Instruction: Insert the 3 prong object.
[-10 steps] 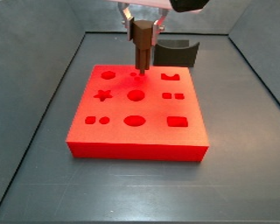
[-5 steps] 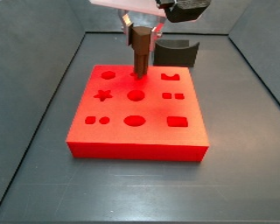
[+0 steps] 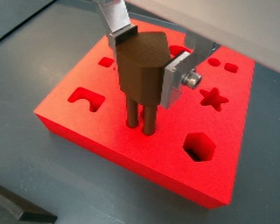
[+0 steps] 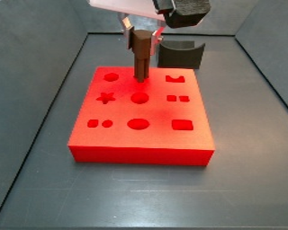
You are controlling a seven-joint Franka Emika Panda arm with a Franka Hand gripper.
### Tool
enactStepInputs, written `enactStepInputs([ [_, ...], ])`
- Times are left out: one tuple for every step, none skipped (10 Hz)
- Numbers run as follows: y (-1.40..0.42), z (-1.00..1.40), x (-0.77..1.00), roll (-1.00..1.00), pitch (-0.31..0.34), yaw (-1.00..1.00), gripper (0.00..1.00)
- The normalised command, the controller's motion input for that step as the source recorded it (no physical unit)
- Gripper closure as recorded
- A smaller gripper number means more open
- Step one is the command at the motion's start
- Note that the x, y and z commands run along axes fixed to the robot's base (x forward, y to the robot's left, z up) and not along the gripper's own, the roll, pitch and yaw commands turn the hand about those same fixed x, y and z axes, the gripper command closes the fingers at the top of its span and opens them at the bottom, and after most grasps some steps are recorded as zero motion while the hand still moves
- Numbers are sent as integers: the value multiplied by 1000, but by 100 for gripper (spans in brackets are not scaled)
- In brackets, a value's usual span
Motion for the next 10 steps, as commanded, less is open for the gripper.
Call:
enactStepInputs([
  [-23, -260, 0, 40, 0, 11, 100],
  [0, -317, 0, 43, 0, 0, 100],
  [0, -323, 0, 14, 0, 0, 100],
  [0, -63, 0, 46, 20, 0, 100],
  [0, -20, 0, 0, 0, 0, 100],
  [0, -389, 0, 0, -13, 0, 100],
  [0, -649, 26, 53, -6, 0, 100],
  [0, -751, 34, 61, -1, -6, 100],
  [0, -786, 31, 46, 0, -14, 100],
  [-34, -834, 0, 97, -29, 0, 100],
])
